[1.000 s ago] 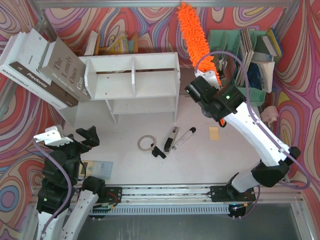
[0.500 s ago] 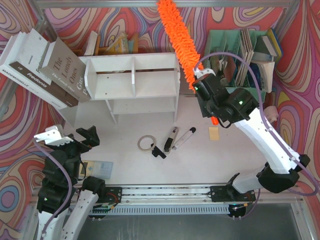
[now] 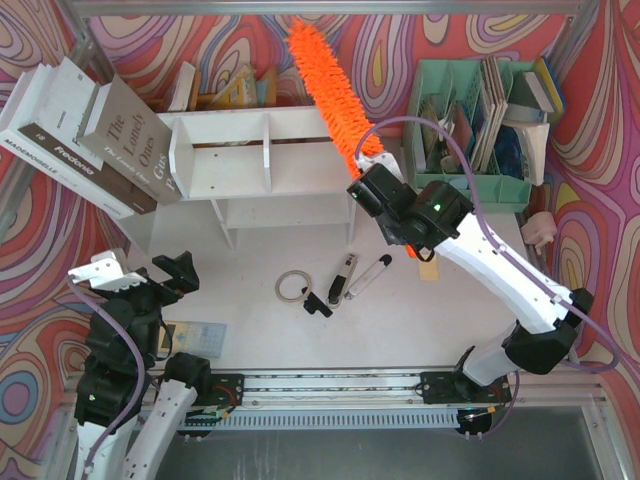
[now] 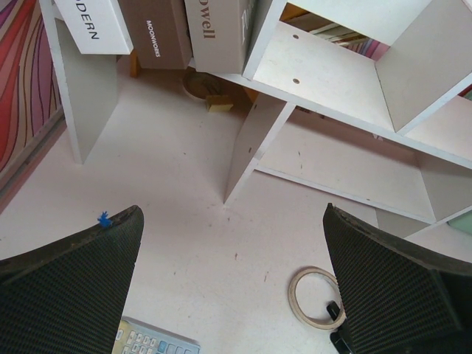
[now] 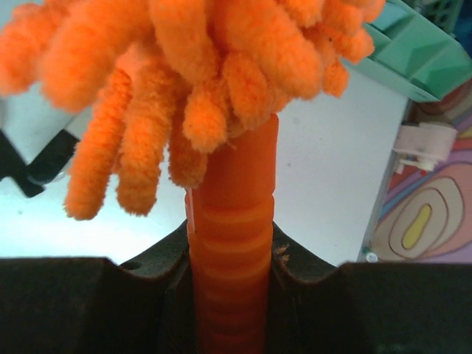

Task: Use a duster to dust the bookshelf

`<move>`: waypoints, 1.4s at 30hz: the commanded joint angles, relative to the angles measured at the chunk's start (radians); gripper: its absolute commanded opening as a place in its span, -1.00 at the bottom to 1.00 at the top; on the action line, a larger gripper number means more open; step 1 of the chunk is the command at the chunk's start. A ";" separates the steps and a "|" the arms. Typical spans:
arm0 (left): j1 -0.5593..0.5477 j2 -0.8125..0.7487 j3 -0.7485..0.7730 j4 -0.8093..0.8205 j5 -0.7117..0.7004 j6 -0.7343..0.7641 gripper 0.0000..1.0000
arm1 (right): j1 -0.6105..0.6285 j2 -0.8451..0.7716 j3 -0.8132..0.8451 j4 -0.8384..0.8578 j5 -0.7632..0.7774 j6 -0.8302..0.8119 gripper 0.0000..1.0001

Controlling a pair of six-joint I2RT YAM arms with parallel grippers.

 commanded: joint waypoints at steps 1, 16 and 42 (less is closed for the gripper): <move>0.009 0.004 -0.012 0.028 0.014 -0.009 0.97 | -0.015 0.005 -0.018 -0.077 0.191 0.109 -1.00; 0.009 0.005 -0.006 0.014 -0.007 -0.019 0.97 | 0.029 -0.041 0.151 -0.092 0.027 0.202 -1.00; -0.003 0.068 0.044 -0.133 -0.196 -0.094 0.97 | 0.817 0.104 0.105 -0.064 0.249 0.897 -1.00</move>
